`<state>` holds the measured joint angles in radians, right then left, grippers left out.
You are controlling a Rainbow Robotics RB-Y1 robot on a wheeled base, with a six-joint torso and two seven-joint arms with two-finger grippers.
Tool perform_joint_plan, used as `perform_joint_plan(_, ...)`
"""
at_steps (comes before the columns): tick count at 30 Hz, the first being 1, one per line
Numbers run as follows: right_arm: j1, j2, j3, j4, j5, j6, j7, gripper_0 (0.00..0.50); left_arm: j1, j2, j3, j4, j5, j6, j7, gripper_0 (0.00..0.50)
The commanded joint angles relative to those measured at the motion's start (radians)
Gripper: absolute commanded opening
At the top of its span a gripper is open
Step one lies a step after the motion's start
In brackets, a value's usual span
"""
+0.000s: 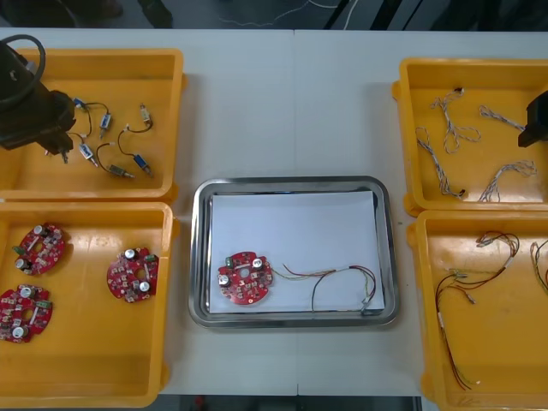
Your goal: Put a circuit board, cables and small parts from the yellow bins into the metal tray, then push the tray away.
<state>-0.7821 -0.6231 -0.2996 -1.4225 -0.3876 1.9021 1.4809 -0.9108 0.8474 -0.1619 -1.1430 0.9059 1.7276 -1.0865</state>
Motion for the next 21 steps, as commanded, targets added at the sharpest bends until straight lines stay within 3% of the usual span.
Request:
perform_joint_plan(1,0.030,-0.020,-0.032,-0.001,0.000,-0.061,-0.070,0.500,-0.054,0.055,0.068,-0.098,-0.030,0.087,-0.021,0.000)
perform_joint_plan(6,0.033,-0.009,-0.029,0.039,0.001,-0.110,-0.148,0.500,-0.053,0.055,0.085,-0.188,-0.050,0.188,0.007,0.000)
perform_joint_plan(12,0.033,0.006,-0.013,0.093,0.013,-0.186,-0.235,0.500,-0.046,0.044,0.088,-0.336,-0.042,0.192,0.111,0.000)
perform_joint_plan(21,0.033,0.029,-0.001,0.221,0.018,-0.331,-0.260,0.500,-0.011,-0.011,0.071,-0.547,0.010,0.192,0.229,0.000)
